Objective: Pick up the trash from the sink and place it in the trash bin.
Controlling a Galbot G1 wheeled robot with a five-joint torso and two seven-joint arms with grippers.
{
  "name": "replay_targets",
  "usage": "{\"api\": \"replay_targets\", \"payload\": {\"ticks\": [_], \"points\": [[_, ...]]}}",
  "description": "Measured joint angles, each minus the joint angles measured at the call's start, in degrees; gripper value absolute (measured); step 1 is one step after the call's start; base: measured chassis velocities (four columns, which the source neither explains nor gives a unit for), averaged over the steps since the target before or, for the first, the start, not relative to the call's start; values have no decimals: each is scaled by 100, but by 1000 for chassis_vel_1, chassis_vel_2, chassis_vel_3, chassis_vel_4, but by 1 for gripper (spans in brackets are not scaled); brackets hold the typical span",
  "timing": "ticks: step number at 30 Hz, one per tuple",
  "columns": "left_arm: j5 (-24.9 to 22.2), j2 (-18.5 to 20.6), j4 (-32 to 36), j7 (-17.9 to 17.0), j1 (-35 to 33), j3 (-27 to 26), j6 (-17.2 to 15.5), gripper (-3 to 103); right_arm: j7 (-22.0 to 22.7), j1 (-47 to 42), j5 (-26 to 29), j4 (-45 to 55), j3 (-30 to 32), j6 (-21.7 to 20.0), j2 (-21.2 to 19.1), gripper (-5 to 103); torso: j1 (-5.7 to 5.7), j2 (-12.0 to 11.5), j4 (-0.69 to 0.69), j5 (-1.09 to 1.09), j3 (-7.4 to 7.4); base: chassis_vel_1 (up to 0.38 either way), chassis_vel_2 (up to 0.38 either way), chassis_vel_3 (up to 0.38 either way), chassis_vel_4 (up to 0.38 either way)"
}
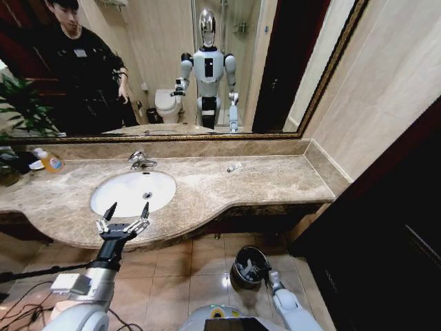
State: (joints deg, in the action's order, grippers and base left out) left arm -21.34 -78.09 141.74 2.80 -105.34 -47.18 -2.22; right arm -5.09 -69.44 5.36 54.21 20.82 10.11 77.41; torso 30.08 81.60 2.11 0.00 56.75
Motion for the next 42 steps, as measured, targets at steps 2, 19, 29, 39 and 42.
{"api": "replay_targets", "payload": {"ticks": [2,19,29,39,42], "points": [[0,0,0,0,0,0,0,100,8,-7,19,15,14,8,4,87,0,0,0,0,0,0,0,0,0],[0,0,0,0,0,0,0,100,125,-103,198,239,32,7,16,100,0,0,0,0,0,0,0,0,0],[0,0,0,0,0,0,0,100,239,-505,475,1227,35,40,-75,100,0,0,0,1,0,0,0,0,0],[0,0,0,0,0,0,0,100,448,-1014,913,2575,131,-37,-292,100,0,0,0,0,0,0,0,0,0],[0,0,0,0,0,0,0,100,571,-1240,1107,3469,186,-283,-400,100,0,0,0,-1,0,0,0,0,0]]}}
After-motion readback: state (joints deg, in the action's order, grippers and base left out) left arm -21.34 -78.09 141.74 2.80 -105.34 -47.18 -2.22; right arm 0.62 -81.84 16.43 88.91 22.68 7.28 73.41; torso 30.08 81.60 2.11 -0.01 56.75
